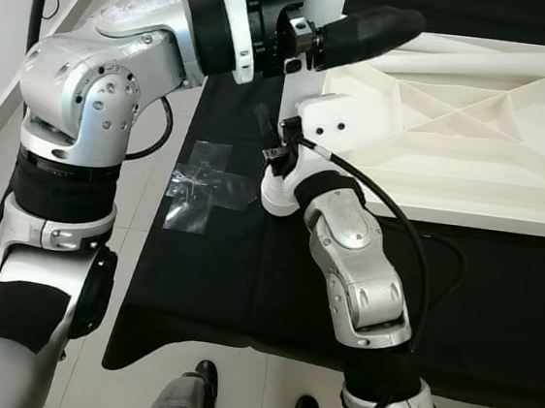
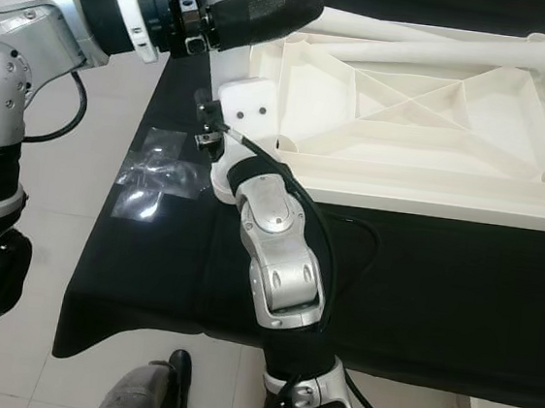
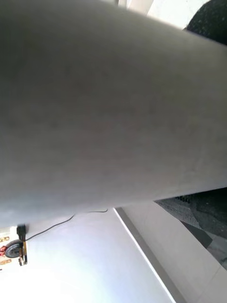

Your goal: Building children table

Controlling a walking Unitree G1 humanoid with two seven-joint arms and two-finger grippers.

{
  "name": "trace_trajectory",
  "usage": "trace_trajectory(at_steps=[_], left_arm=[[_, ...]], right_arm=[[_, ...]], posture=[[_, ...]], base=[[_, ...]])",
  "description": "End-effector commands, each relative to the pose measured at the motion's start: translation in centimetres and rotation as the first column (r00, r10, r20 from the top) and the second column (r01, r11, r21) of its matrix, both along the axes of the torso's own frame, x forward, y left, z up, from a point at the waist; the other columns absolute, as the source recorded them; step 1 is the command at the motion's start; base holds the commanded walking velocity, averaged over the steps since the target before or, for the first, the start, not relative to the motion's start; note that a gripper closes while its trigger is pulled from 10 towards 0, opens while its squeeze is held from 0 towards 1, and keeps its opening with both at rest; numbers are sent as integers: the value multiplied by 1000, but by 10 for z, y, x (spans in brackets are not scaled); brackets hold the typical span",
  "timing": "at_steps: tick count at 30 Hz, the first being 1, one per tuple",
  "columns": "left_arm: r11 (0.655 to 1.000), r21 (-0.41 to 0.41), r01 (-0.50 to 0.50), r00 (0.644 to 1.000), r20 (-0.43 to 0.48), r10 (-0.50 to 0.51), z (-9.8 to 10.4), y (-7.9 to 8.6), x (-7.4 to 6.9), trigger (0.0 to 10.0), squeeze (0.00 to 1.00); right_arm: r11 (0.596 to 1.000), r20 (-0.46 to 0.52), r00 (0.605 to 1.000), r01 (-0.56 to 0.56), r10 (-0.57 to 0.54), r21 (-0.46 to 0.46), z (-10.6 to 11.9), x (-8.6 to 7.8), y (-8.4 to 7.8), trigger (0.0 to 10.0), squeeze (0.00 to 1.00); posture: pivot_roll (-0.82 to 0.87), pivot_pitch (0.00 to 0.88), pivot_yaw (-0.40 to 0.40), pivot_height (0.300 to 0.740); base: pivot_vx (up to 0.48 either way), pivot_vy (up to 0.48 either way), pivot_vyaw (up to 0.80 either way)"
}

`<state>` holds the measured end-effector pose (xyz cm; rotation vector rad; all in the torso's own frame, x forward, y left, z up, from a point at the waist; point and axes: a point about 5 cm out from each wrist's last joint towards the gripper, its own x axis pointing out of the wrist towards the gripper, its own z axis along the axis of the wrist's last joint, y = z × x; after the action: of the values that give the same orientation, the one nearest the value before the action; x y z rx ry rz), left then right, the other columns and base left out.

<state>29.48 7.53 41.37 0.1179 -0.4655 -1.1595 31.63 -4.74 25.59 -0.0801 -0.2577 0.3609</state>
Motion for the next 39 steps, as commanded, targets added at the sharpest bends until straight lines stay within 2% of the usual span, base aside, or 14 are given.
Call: trace_trajectory(at_steps=[1,8,9,14,15,17,21,22,23,24,25,28,29,39], left_arm=[[999,34,28,999,32,-29,5,-6,-7,0,0],[999,33,38,999,26,-39,8,-4,-8,0,0],[999,30,42,999,24,-43,8,-3,-8,0,0],[998,24,51,998,26,-52,6,-1,-10,0,0],[998,24,51,998,26,-52,6,-1,-10,0,0],[998,23,61,998,26,-62,5,-1,-11,0,0],[998,23,67,997,27,-67,5,0,-11,0,0],[997,23,68,997,28,-69,4,1,-12,0,0],[997,22,70,997,28,-71,4,3,-13,0,0],[997,22,70,997,29,-71,4,4,-13,0,0],[997,22,71,997,29,-71,4,5,-13,0,0],[997,20,71,997,29,-72,4,5,-14,0,0],[997,19,73,997,28,-73,5,5,-15,0,0],[996,18,89,996,20,-90,6,3,-15,0,0]], right_arm=[[997,-365,929,35,-61,-75,-74,9,-11,10000,0],[997,-358,933,18,-43,-73,-73,9,-9,10000,0],[998,-337,942,-8,-13,-62,-70,10,-8,10000,1000],[984,-155,975,-170,160,-52,-37,23,-13,10000,1000],[984,-155,975,-170,160,-52,-37,23,-13,10000,1000],[958,-78,963,-266,258,-110,-19,33,-24,10000,1000],[924,-49,940,-340,337,-176,-6,42,-33,10000,1000],[896,-45,919,-392,392,-210,0,46,-36,10000,996],[856,-55,885,-462,463,-230,8,51,-41,10000,780],[843,-56,874,-480,482,-242,11,53,-42,10000,522],[837,-56,870,-488,491,-248,12,54,-42,10000,404],[807,-61,837,-541,543,-238,16,55,-41,10000,384],[736,-63,766,-634,640,-237,22,51,-36,10000,0],[629,-66,662,-734,746,-255,35,55,-31,10000,0]], posture=[[163,327,37,740],[165,325,36,740],[167,323,36,740],[169,320,39,740],[169,320,39,740],[171,318,41,740],[171,317,41,740],[172,316,40,740],[175,315,39,740],[175,315,39,740],[175,315,39,740],[178,315,39,740],[186,315,41,740],[191,311,40,740]], base=[[0,0,0],[0,0,0],[0,0,0],[0,0,0],[0,0,0],[0,0,0],[0,0,0],[0,0,0],[0,0,0],[0,0,0],[0,0,0],[0,0,0],[0,0,0],[0,0,0]])
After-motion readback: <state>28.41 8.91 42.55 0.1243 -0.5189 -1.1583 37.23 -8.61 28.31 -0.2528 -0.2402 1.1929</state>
